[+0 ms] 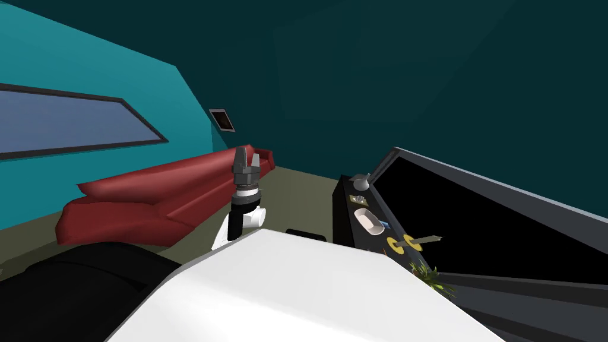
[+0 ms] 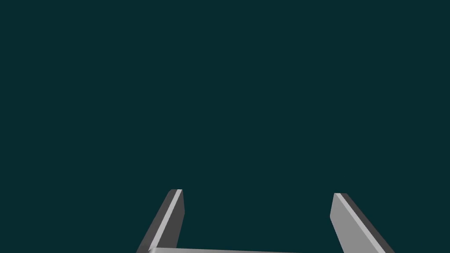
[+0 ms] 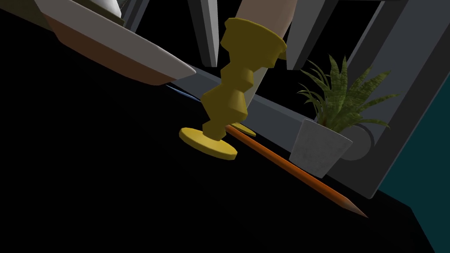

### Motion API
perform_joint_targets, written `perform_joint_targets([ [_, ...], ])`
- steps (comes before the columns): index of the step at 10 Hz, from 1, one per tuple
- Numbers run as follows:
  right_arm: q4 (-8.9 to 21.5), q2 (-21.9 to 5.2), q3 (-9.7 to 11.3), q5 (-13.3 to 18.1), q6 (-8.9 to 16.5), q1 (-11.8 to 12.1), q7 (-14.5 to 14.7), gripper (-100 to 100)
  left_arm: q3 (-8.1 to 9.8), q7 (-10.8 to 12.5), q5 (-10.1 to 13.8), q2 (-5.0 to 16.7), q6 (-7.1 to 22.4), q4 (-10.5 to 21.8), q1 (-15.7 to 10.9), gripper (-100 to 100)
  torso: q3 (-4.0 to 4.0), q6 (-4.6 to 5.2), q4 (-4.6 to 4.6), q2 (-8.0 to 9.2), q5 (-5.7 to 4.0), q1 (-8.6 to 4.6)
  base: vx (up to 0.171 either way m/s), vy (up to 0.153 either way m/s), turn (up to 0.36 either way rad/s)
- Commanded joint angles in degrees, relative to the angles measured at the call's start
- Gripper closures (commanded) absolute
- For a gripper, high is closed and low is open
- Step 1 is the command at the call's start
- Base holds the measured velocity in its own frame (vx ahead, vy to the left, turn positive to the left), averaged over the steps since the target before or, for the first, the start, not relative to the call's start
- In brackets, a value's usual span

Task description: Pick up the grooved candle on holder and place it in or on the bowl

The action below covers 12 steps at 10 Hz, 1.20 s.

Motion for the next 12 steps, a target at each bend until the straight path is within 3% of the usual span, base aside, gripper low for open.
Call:
perform_joint_targets([
  [1,-1.26,-0.07,1.83,2.25,-0.81,-0.11,0.58,100,0.0,0.0,0.0,0.0,0.0,0.0,0.0,0,0.0,0.0,0.0,0.0,0.0,0.0,0.061,-0.001,-0.361],
  [4,-2.6,-0.23,3.54,4.35,-1.59,-0.05,1.33,100,0.01,0.0,0.0,0.0,0.0,0.0,0.02,0,-0.09,0.05,-0.02,-0.19,0.0,0.01,0.093,0.014,-0.384],
  [5,-3.94,-0.39,5.25,6.44,-2.36,0.01,2.08,100,0.0,0.0,0.0,0.0,0.0,0.0,0.01,0,-0.08,0.02,-0.01,-0.17,-0.01,0.02,0.105,0.022,-0.34],
  [7,-3.94,-0.39,5.25,6.44,-2.36,0.01,2.08,100,0.0,0.0,0.0,0.0,0.0,0.0,0.01,0,-0.09,0.05,-0.03,-0.17,0.0,0.02,0.058,0.024,-0.268],
  [8,-5.27,-0.55,6.96,8.54,-3.14,0.08,2.83,100,0.0,0.0,0.0,0.0,0.0,0.0,-0.01,0,0.01,-0.01,0.02,0.01,-0.01,-0.01,0.055,0.023,-0.375],
  [11,-6.61,-0.71,8.67,10.64,-3.92,0.14,3.59,100,0.0,0.0,0.0,0.0,0.0,0.0,0.01,0,-0.06,0.02,0.0,-0.14,0.0,0.04,0.079,0.035,-0.379],
  [12,-7.95,-0.87,10.38,12.73,-4.69,0.2,4.34,100,0.0,0.0,0.0,0.0,0.0,0.0,0.0,0,-0.06,0.02,-0.01,-0.12,-0.01,0.04,0.09,0.058,-0.42],
])
